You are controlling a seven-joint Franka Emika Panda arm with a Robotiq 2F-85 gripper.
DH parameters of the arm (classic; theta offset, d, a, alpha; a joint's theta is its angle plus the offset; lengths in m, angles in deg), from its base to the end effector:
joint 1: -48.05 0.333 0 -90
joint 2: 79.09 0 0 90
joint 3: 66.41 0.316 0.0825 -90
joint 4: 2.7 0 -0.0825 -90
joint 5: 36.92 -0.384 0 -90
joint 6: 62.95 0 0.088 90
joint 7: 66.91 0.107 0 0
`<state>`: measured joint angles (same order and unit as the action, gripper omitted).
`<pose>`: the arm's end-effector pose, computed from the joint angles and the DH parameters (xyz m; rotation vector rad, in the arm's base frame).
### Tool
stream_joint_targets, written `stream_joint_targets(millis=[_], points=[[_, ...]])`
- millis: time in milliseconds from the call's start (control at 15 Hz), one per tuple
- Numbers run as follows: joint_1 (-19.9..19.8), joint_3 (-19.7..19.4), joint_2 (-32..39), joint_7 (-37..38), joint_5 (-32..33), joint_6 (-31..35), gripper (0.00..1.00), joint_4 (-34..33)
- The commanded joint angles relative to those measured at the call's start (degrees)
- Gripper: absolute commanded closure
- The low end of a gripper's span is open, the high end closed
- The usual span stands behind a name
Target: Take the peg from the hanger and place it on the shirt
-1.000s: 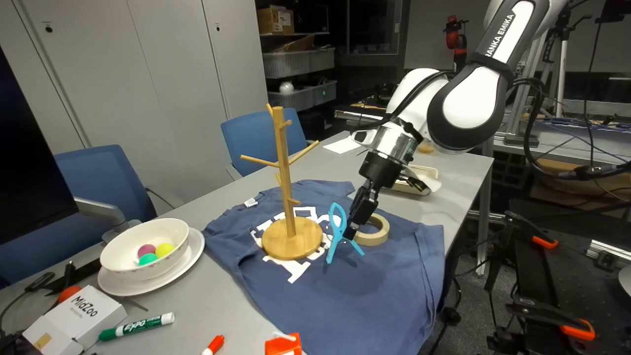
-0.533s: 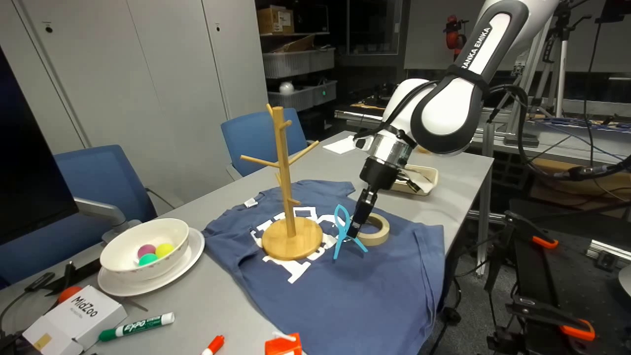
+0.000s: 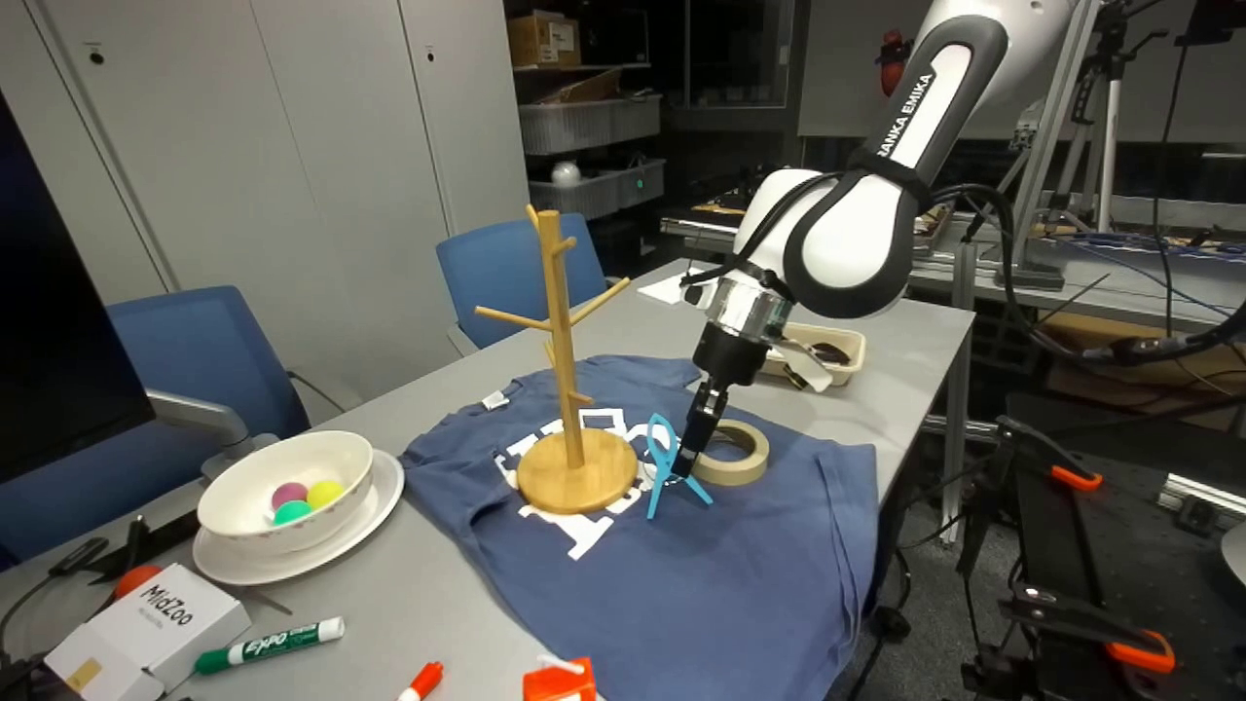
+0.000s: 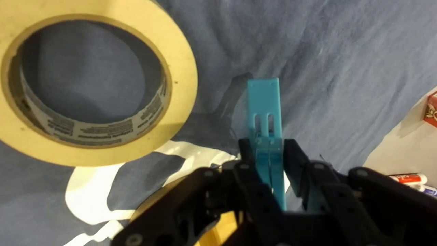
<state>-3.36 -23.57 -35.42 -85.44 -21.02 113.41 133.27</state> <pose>0.5044 -0.0142 0.1197 -2.7064 -0.3663 -0.4055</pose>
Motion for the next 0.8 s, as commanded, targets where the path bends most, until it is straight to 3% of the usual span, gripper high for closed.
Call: stream_joint_targets(millis=[0,67,133,533,733], points=[[3.64,-2.48,-0.05,-0.96,-2.19,-0.14,0.93,-1.91],[3.92,-2.66,-0.19,-0.90,-2.27,-0.17,0.62,-2.07],[4.24,-2.91,-0.33,-0.90,-2.31,-0.06,0.45,-2.17],[7.80,-6.36,-1.22,-0.98,-2.32,0.76,0.02,-2.79],[8.82,-6.53,-1.86,-1.06,-2.39,0.59,0.00,-2.76]])
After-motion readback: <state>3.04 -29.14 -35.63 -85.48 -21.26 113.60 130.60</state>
